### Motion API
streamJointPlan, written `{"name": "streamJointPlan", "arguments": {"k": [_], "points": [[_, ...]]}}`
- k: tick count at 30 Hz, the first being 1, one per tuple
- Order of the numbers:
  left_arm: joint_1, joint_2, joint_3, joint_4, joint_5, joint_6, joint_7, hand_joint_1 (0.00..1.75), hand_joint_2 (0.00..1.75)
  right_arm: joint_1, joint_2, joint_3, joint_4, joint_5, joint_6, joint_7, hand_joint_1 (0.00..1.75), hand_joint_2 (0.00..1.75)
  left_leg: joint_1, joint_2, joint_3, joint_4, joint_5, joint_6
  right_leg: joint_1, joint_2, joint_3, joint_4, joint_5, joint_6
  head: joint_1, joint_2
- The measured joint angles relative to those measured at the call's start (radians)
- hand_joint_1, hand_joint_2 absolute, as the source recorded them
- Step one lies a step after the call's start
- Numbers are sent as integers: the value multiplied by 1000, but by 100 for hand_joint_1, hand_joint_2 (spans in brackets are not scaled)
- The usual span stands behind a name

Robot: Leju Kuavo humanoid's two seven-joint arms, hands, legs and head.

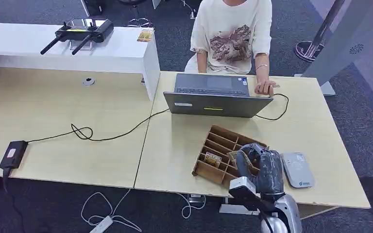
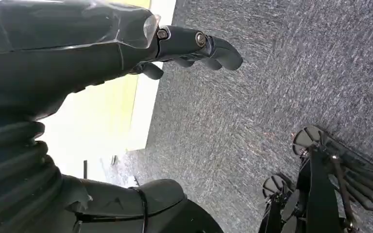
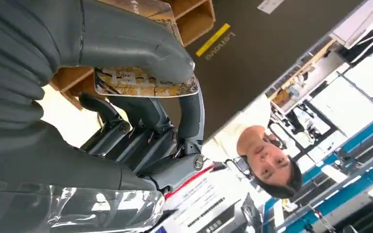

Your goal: Pass the card to the sensor for recognition and then transmit it.

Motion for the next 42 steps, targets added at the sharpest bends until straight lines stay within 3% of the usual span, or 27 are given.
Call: {"name": "streamJointPlan", "arguments": {"k": [12,26,34,42], "points": [[0,0,0,0,-12,0,0,0,175,-79,-26,13,-34,21,-2,-2,175,175,0,0,0,0,0,0,0,0,0,0,0,0,0,0],[0,2,0,0,-26,-2,2,0,175,-189,-72,31,-54,86,-15,40,175,175,0,0,0,0,0,0,0,0,0,0,1,0,0,0],[0,9,0,0,-40,-10,2,0,175,-351,-130,31,-5,71,65,81,175,175,0,0,0,0,1,-1,0,0,0,0,2,0,0,0],[0,12,0,0,-42,-6,2,0,175,-513,-148,45,111,-9,128,86,175,175,0,0,0,0,1,-1,0,0,0,1,2,-1,0,0]]}}
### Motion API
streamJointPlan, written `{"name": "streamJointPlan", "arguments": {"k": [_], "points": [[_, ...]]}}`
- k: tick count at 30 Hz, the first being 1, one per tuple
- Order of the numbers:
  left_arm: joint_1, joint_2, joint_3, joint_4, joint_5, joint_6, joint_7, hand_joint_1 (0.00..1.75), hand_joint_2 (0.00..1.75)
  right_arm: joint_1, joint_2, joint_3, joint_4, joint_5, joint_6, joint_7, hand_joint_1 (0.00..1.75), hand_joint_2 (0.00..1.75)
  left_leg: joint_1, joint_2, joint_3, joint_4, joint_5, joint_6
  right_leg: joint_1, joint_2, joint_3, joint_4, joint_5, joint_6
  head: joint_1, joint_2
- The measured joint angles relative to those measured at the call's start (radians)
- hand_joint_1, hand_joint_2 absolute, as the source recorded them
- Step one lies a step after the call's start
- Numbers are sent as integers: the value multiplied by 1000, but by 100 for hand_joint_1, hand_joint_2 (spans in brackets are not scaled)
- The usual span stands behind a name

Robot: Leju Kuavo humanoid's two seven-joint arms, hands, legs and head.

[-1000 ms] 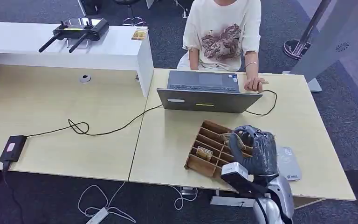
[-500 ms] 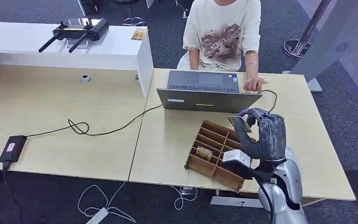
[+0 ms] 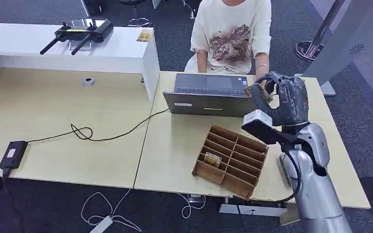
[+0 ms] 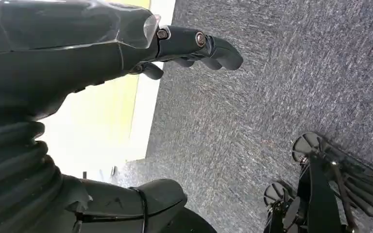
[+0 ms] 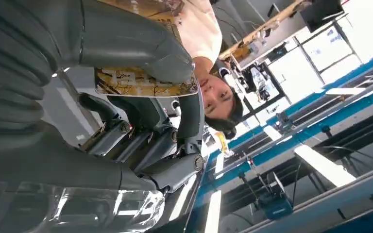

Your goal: Pass the card to the sensor for recognition and then transmit it.

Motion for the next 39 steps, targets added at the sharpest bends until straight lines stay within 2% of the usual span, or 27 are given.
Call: {"name": "streamJointPlan", "arguments": {"k": [7,11,22,34,39], "points": [[0,2,0,0,-5,1,0,0,175,-117,-1,13,105,-15,28,29,175,175,0,0,0,0,0,0,0,0,0,0,0,0,0,0],[0,4,0,0,-6,8,0,0,175,-198,-1,18,181,-38,85,59,175,175,0,0,0,0,0,0,0,0,0,0,0,0,-1,0],[0,4,0,0,-10,17,12,0,175,-448,5,74,473,-16,174,122,175,175,0,-1,0,0,1,0,0,0,0,1,1,0,0,0],[1,8,0,0,-21,11,10,0,175,-586,22,90,697,-55,221,87,175,175,0,-1,0,0,1,0,0,0,0,0,1,0,0,0],[3,13,-5,0,-53,1,34,0,175,-649,19,98,799,-69,271,90,175,175,0,-1,0,1,1,0,0,0,0,0,1,1,0,0]]}}
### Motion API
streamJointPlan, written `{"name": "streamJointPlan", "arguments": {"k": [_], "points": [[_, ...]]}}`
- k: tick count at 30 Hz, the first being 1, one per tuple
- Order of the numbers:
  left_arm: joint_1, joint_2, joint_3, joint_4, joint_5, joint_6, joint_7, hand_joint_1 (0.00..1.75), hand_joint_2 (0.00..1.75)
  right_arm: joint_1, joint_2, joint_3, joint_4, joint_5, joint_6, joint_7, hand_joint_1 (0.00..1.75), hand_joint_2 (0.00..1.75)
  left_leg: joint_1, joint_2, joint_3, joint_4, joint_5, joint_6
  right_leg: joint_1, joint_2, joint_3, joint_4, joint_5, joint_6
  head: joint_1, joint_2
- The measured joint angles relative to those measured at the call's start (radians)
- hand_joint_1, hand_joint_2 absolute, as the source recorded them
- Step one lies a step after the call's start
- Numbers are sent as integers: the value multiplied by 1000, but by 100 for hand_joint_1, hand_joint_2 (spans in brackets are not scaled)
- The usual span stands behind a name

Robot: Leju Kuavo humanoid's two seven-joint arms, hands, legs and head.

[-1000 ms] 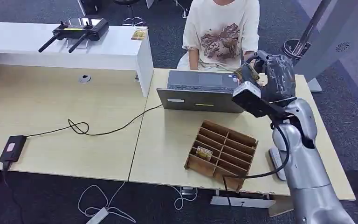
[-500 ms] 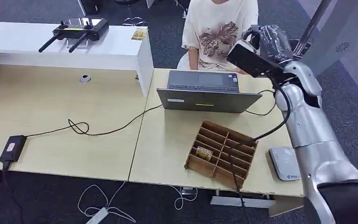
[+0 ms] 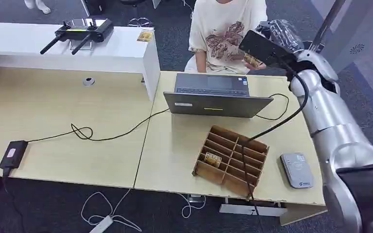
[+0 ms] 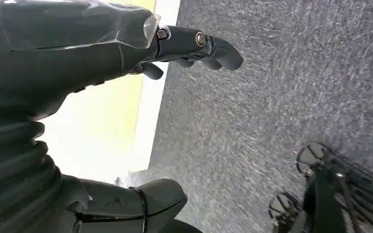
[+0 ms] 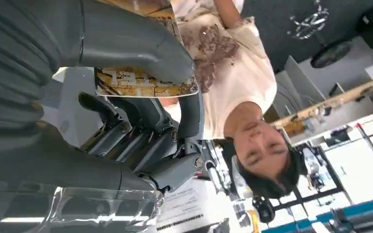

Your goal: Pass the card to the sensor for recognition and then transmit it.

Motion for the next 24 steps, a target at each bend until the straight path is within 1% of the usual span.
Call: {"name": "streamJointPlan", "arguments": {"k": [4,13,14,18,19,20,22,24], "points": [[1,1,-14,0,-18,-3,16,0,175,-40,-7,16,66,5,10,30,175,175,0,0,0,0,0,0,0,0,0,0,0,0,0,0],[0,3,-16,0,-2,6,14,0,175,-90,-8,31,147,1,-9,70,175,175,0,0,0,0,0,0,0,0,0,0,0,0,0,0],[0,4,-16,0,-1,6,13,0,175,-92,-8,34,153,1,-14,72,171,175,0,0,0,0,0,0,0,0,0,0,0,0,0,0],[0,5,-16,0,1,8,11,0,175,-94,-8,39,170,1,-25,75,168,175,0,0,0,0,0,0,0,0,0,0,0,0,0,0],[0,5,-16,0,1,8,11,0,175,-94,-8,40,174,1,-26,75,124,175,0,0,0,0,0,0,0,0,0,0,0,0,0,0],[0,5,-16,0,1,8,11,0,175,-94,-8,40,176,1,-26,75,12,175,0,0,0,0,0,0,0,0,0,0,0,0,0,0],[0,6,-16,0,1,8,11,0,175,-94,-8,41,181,1,-28,77,0,175,0,0,0,0,0,0,0,0,0,0,0,0,0,0],[0,6,-16,0,2,9,10,0,175,-94,-8,42,185,0,-33,78,0,175,0,0,0,0,0,0,0,0,0,0,0,0,0,0]]}}
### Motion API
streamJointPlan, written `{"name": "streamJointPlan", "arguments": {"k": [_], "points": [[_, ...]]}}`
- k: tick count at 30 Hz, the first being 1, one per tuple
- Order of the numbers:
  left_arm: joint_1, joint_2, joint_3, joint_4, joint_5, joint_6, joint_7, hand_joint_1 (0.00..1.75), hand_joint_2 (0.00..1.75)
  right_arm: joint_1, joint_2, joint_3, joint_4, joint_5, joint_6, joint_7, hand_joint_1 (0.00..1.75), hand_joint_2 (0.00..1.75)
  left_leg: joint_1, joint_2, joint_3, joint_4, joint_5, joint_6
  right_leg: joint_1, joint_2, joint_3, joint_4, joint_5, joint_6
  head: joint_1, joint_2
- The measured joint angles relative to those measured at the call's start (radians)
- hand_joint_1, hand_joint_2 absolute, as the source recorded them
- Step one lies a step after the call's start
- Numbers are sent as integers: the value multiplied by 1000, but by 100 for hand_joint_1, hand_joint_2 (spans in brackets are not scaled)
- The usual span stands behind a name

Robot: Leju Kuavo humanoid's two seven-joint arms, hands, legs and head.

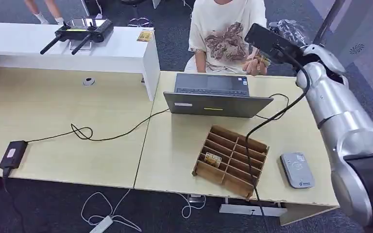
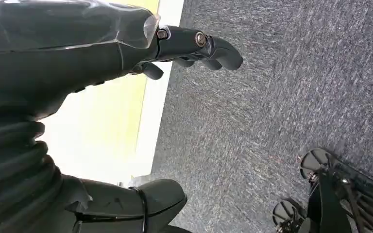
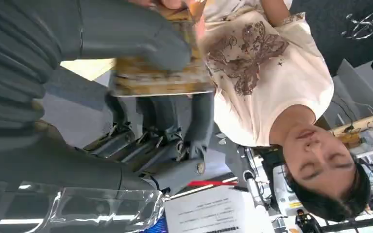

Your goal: Pass the card to the sensor for recognition and then transmit it.

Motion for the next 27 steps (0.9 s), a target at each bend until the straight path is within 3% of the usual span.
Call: {"name": "streamJointPlan", "arguments": {"k": [7,17,24,27], "points": [[0,0,0,0,3,6,0,0,175,-3,4,1,14,-20,-1,3,0,175,0,0,0,0,0,0,0,0,0,0,0,0,0,0],[0,-1,1,0,6,9,-4,0,175,-4,13,-4,11,-85,-33,-43,0,175,0,0,0,0,0,0,0,0,0,0,0,0,0,0],[0,-6,3,0,8,17,-10,0,175,59,27,-52,-87,-235,-96,-129,0,175,0,0,0,0,0,0,0,0,0,0,0,0,0,0],[0,-8,4,0,11,19,-10,0,175,108,29,-79,-174,-329,-93,-134,0,175,0,0,0,0,0,0,0,0,0,0,0,0,0,0]]}}
